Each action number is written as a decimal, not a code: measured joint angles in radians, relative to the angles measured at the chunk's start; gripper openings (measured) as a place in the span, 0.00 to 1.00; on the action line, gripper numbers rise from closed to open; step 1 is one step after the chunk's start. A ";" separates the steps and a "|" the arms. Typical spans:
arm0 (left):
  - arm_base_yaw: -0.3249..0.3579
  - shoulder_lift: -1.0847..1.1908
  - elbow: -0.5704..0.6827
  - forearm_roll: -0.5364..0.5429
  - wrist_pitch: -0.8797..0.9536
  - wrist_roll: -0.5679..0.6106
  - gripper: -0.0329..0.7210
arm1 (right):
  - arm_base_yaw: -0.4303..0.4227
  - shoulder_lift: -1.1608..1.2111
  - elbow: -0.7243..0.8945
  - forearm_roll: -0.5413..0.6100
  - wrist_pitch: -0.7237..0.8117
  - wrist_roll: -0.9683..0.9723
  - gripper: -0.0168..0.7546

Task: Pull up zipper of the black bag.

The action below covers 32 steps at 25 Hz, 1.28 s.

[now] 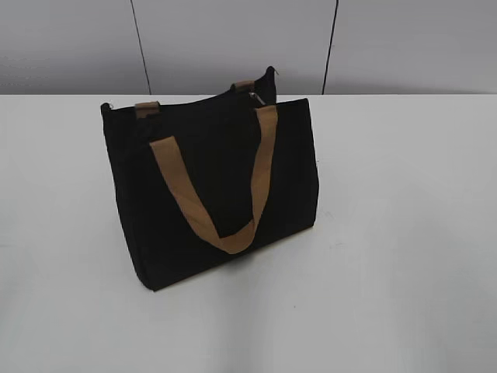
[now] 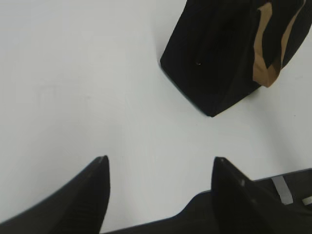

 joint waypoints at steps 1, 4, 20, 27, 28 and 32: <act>0.000 -0.028 0.000 0.002 0.007 -0.001 0.70 | 0.000 -0.063 0.012 -0.041 0.022 0.065 0.56; 0.000 -0.097 0.013 0.003 0.014 -0.001 0.69 | 0.000 -0.228 0.039 -0.206 0.111 0.251 0.55; 0.002 -0.175 0.130 -0.006 -0.132 0.000 0.68 | 0.000 -0.514 0.160 -0.460 0.237 0.438 0.51; 0.002 -0.175 0.130 -0.007 -0.143 0.002 0.67 | 0.000 -0.514 0.160 -0.460 0.234 0.438 0.51; 0.002 -0.175 0.130 -0.007 -0.143 0.002 0.66 | 0.000 -0.514 0.160 -0.460 0.234 0.438 0.51; 0.003 -0.175 0.130 -0.007 -0.143 0.002 0.64 | 0.000 -0.514 0.160 -0.460 0.233 0.438 0.51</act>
